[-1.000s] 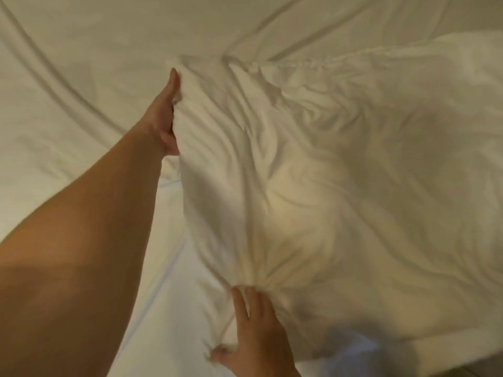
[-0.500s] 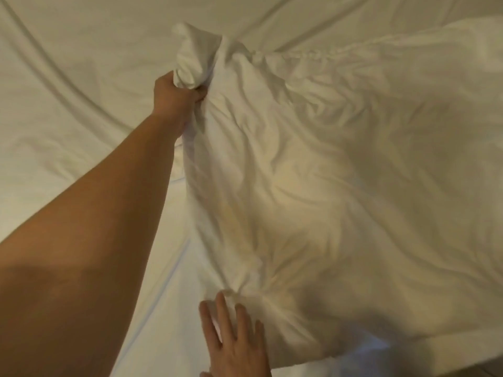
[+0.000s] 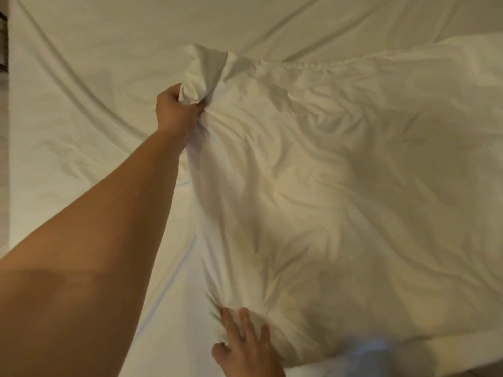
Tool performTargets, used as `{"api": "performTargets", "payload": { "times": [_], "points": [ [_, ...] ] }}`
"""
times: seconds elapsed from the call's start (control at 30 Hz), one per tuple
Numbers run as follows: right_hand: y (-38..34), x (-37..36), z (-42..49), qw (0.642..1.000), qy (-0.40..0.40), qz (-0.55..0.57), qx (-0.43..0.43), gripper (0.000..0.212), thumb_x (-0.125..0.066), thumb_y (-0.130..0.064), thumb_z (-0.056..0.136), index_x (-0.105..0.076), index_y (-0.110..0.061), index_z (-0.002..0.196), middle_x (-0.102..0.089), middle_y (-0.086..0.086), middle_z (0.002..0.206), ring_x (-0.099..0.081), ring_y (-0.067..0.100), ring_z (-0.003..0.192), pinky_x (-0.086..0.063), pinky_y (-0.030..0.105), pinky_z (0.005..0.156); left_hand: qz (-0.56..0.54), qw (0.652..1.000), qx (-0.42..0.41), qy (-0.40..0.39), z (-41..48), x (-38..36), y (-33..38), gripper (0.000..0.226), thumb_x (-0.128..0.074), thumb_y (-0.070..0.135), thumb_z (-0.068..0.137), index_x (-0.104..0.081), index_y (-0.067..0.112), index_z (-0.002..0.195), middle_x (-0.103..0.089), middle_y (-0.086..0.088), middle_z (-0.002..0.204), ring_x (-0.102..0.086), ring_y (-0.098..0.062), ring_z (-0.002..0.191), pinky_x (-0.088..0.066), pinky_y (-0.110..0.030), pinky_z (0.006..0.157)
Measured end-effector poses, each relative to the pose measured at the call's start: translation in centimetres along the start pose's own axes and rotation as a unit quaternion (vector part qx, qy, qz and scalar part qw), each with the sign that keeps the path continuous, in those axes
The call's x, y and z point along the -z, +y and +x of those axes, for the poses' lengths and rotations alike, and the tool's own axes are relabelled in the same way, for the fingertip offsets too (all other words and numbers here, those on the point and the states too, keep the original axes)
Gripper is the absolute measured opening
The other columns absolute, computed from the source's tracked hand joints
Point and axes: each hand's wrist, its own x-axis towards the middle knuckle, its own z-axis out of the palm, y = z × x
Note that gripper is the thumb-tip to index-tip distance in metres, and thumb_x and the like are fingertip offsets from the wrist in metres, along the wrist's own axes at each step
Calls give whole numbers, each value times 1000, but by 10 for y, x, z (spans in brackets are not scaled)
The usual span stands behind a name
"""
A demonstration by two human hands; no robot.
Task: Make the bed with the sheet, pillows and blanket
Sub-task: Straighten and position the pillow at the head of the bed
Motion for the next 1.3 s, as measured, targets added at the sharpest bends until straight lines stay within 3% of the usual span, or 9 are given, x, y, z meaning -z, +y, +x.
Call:
{"api": "performTargets", "payload": {
  "times": [0.1,0.23,0.33,0.43,0.5,0.63,0.83,1.13,1.3],
  "points": [
    [-29,38,-37,998,21,56,-21,21,-54,-31,75,-72,-33,86,-70,-19,122,-75,21,73,-57,35,53,3,1000,4,16,-7,-5,18,26,-77,19,67,-67,3,85,-62,5,79,-53,-11,73,-46,-27,65],
    [-14,120,-53,989,65,-13,136,14,-59,-19,86,-54,-32,81,-67,-33,119,-70,-8,86,-52,14,51,31,999,-8,27,-18,-20,60,17,-72,14,66,-64,6,78,-56,7,74,-48,-10,68,-41,-25,59],
    [-3,165,-66,999,17,44,11,49,-60,-43,74,-45,-61,118,-41,-60,81,-53,-31,75,-37,-9,64,55,997,-28,38,-31,-37,103,13,-67,7,67,-63,18,73,-53,7,73,-43,-7,65,-37,-25,54],
    [45,211,-77,987,131,78,51,85,-72,0,61,-51,-64,113,-63,-41,83,-61,-14,60,-45,2,56,69,995,-45,47,-48,-64,145,15,-62,8,67,-64,22,71,-54,12,69,-44,-6,65,-38,-24,54],
    [65,272,-85,981,165,48,90,50,-58,-12,82,-62,-51,114,-66,-31,107,-66,-5,67,-53,11,64,79,994,-51,53,-62,-91,172,14,-59,9,68,-60,23,68,-53,14,70,-45,-7,69,-39,-23,57],
    [123,351,-101,978,189,81,44,33,-64,-10,67,-64,-30,94,-63,-31,113,-66,4,72,-57,23,65,84,992,-48,77,-93,-156,218,19,-59,12,76,-57,29,67,-58,16,76,-57,-9,80,-47,-24,68],
    [229,432,-124,969,215,118,-39,74,-77,12,66,-62,-42,115,-63,-26,116,-60,-12,94,-45,3,75,79,991,-48,96,-140,-266,279,26,-54,6,81,-49,30,73,-48,19,82,-58,-14,96,-55,-27,89],
    [374,538,-132,944,225,200,-137,77,-72,0,83,-51,-54,133,-59,-26,135,-57,-6,119,-40,1,90,-13,996,-9,84,-203,-440,360,44,-38,26,59,-55,28,98,-64,2,115,-63,-17,109,-54,-29,100],
    [435,571,-125,929,265,190,-173,85,-74,8,75,-54,-56,128,-62,-29,129,-58,-13,111,-41,2,88,23,997,-42,62,-208,-542,374,35,-52,19,88,-66,21,120,-60,6,114,-61,-14,108,-51,-26,102]
  ]
}}
